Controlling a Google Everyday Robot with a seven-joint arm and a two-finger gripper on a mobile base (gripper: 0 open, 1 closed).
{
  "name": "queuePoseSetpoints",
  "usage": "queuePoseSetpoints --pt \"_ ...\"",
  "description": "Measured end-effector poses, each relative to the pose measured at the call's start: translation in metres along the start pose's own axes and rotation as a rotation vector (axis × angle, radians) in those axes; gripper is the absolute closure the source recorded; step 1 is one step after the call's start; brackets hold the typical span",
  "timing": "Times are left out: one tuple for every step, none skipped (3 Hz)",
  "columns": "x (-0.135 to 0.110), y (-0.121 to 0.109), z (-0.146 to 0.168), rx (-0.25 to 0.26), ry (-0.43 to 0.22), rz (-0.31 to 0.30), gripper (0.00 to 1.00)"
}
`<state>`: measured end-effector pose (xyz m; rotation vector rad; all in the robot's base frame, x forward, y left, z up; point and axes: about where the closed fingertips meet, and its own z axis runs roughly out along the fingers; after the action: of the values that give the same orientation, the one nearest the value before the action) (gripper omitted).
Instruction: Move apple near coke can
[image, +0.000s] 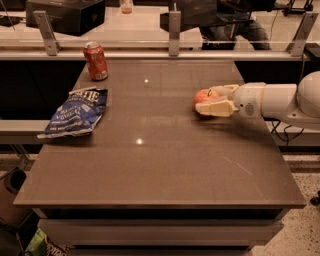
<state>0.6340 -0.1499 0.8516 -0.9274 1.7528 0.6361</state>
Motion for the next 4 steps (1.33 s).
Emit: queuePoseSetpoints --pt "0.0 0.0 0.0 0.0 0.0 0.0 1.0" --pt "-0.016 -0.012 0.006 0.01 -0.015 -0.023 1.0" --pt "-0.039 -0.028 0.008 0.025 -0.026 -0.055 1.0" --pt "-0.066 -0.04 0.012 0.037 -0.041 -0.089 1.0"
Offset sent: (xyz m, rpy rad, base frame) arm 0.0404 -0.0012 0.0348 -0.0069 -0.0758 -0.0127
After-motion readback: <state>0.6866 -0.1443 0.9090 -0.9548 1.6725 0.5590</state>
